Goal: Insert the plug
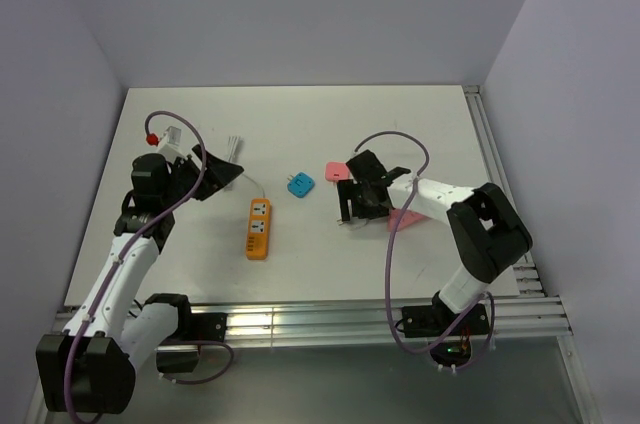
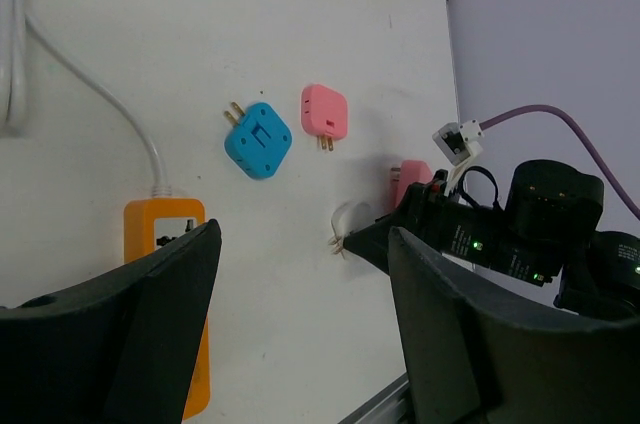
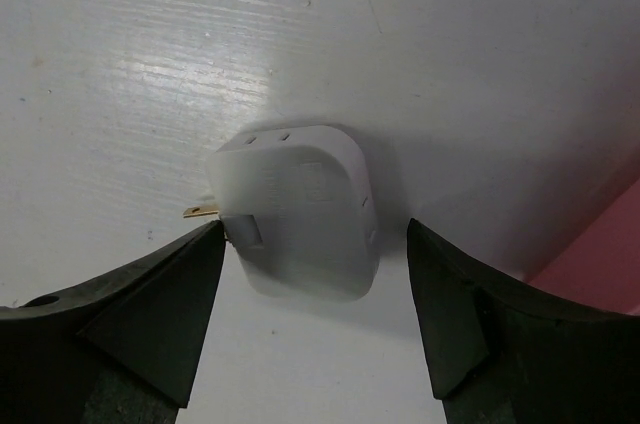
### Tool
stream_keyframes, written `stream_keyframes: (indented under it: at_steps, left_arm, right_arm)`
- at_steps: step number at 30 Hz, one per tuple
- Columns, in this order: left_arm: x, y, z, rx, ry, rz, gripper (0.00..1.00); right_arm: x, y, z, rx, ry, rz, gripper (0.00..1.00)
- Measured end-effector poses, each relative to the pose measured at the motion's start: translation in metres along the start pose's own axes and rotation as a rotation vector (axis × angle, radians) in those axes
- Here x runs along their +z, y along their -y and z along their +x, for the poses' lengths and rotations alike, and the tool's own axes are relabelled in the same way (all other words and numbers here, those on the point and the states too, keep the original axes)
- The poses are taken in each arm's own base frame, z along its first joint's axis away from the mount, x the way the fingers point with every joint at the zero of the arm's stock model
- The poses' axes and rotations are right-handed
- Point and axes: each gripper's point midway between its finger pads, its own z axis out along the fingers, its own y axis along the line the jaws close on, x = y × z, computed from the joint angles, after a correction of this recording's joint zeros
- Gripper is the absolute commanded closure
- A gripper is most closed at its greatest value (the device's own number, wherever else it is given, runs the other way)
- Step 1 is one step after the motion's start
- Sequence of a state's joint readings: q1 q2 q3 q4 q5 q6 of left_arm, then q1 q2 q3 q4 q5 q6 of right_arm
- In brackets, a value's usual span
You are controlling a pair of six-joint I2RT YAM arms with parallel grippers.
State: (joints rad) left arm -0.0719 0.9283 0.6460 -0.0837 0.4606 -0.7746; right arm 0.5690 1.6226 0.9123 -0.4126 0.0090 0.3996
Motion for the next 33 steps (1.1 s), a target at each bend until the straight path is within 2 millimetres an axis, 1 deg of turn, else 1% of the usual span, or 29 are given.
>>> stream_keyframes:
  at_steps: [4,7,10,13,14,16,17,19,20,22,23,25,26,27,29,31,33]
  left_arm:
    - [-0.001,0.002,0.001,0.005,-0.005,0.007,0.27]
    - [-0.001,0.004,0.001,0.006,-0.009,0.014,0.28]
    - [-0.001,0.007,0.003,0.009,-0.016,0.021,0.29]
    - [-0.001,0.013,0.005,0.017,-0.029,0.039,0.29]
    - [-0.001,0.017,0.006,0.021,-0.036,0.049,0.3]
    - [0.0,0.024,0.008,0.029,-0.05,0.07,0.32]
    - [0.001,0.028,0.009,0.034,-0.06,0.081,0.32]
    - [0.003,0.038,0.014,0.049,-0.088,0.107,0.33]
    - [0.005,0.043,0.018,0.059,-0.106,0.122,0.33]
    - [0.008,0.054,0.028,0.079,-0.146,0.154,0.33]
    - [0.009,0.059,0.033,0.087,-0.162,0.17,0.33]
    - [0.011,0.069,0.045,0.101,-0.205,0.214,0.33]
    - [0.012,0.074,0.05,0.107,-0.222,0.236,0.34]
    - [0.012,0.079,0.054,0.114,-0.238,0.261,0.34]
    - [0.013,0.086,0.059,0.126,-0.255,0.299,0.35]
    - [0.013,0.092,0.063,0.138,-0.265,0.333,0.35]
    - [0.013,0.096,0.069,0.146,-0.28,0.352,0.36]
  right_arm:
    - [0.001,0.0,0.0,-0.001,0.0,0.0,0.22]
    - [0.003,0.0,0.0,-0.003,-0.001,0.001,0.32]
    - [0.006,-0.002,-0.001,-0.002,-0.003,-0.002,0.45]
    - [0.005,-0.008,-0.009,-0.005,0.019,-0.023,0.54]
    - [0.006,-0.008,-0.009,-0.006,0.02,-0.026,0.62]
    - [0.006,-0.01,-0.01,-0.006,0.025,-0.032,0.72]
    - [0.006,-0.01,-0.011,-0.006,0.029,-0.035,0.81]
    - [0.006,-0.012,-0.013,-0.006,0.038,-0.04,0.88]
    - [0.006,-0.013,-0.014,-0.005,0.043,-0.045,0.95]
    - [0.003,-0.015,-0.015,-0.005,0.053,-0.061,1.0]
    - [0.001,-0.015,-0.015,-0.005,0.059,-0.067,1.0]
    - [-0.006,-0.017,-0.013,-0.003,0.072,-0.088,1.0]
    - [-0.016,-0.025,-0.019,0.009,0.1,-0.135,1.0]
    - [-0.028,-0.029,-0.028,0.001,0.147,-0.156,1.0]
    - [-0.049,-0.036,-0.038,-0.006,0.211,-0.202,1.0]
    - [-0.069,-0.04,-0.043,-0.016,0.261,-0.241,1.0]
    - [-0.08,-0.042,-0.042,-0.025,0.286,-0.269,1.0]
